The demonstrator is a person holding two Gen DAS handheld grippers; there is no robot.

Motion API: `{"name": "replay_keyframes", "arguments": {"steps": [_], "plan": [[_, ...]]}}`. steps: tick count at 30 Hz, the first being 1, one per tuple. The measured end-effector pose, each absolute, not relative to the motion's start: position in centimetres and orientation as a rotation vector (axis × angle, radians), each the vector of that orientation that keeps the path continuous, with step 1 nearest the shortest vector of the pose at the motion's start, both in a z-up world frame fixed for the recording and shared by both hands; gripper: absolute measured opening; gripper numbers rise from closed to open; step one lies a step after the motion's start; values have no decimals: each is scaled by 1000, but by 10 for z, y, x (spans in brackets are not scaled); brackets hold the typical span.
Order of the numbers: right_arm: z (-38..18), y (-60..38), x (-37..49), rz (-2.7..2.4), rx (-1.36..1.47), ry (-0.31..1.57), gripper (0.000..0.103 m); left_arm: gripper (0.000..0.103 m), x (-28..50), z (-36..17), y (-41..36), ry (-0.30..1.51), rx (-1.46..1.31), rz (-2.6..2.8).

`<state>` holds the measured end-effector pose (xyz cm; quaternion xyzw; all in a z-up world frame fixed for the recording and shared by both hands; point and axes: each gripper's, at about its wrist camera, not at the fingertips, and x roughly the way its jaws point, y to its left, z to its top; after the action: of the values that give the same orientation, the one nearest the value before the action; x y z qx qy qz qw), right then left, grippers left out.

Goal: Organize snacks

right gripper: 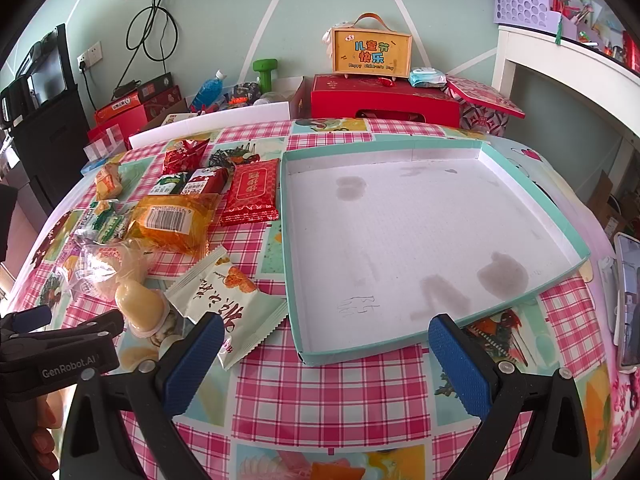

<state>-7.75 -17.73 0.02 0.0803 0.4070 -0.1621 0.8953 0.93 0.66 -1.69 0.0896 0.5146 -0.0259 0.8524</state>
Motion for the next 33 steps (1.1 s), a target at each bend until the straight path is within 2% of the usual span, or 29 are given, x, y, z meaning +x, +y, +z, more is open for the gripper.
{"name": "replay_keyframes", "arguments": {"steps": [19,24,33], "plan": [[4,-134,-56,-137,112,803,102,103,24,-13,39,1117,1,-6],[-1,-130,-41,-104,112,834,93,103,34,-4,39,1090,-30,-37],[-18,-128,-18,-65,102,930,90,103,52,6,27,1077,-50,-113]]}}
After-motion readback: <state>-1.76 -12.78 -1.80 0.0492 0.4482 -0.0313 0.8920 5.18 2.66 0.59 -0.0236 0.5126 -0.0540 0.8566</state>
